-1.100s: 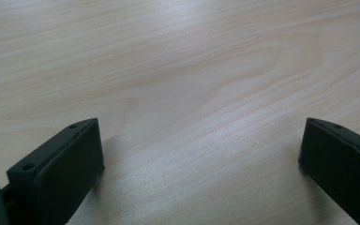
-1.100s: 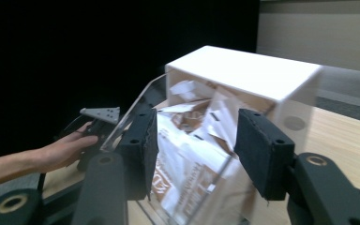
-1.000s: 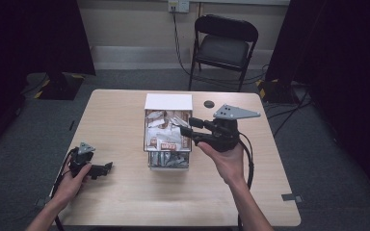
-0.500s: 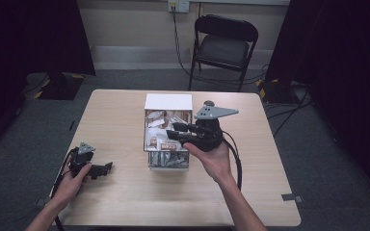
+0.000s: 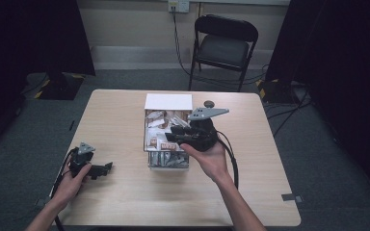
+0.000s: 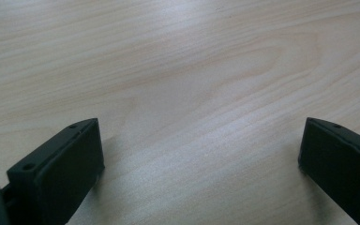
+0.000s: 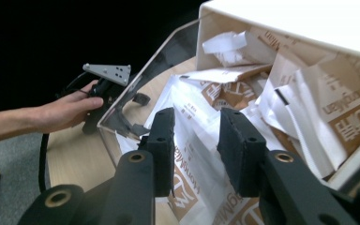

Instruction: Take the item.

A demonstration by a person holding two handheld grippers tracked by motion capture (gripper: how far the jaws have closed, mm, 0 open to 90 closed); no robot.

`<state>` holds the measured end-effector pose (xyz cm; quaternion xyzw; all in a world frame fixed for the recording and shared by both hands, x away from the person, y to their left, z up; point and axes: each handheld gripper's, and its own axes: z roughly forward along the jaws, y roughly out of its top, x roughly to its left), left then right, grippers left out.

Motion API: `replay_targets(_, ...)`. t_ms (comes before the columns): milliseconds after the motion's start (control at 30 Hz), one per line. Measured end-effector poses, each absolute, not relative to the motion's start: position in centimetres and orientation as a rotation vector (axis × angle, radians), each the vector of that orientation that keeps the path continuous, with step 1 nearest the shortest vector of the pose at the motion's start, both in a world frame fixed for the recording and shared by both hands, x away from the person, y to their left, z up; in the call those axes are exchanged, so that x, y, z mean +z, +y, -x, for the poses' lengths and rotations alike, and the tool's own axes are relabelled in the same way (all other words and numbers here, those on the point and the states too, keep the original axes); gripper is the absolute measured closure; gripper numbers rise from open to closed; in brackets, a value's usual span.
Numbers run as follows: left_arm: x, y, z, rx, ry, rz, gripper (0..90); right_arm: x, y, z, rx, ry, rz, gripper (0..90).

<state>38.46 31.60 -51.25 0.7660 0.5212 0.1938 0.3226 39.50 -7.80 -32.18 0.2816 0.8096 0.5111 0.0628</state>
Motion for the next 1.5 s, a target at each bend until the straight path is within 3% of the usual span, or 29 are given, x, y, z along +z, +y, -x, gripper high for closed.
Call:
replay_targets(933, -51.27, 31.62, -38.42, 0.509, 1.362, -2.012, 0.0, -32.58, -7.49, -39.35, 1.469, 2.584, -0.779, 85.4)
replay_targets(1500, -51.27, 31.61, -38.39, 0.509, 1.363, -2.012, 0.0, -32.67, -7.38, -39.37, 1.461, 2.583, -0.800, 90.0)
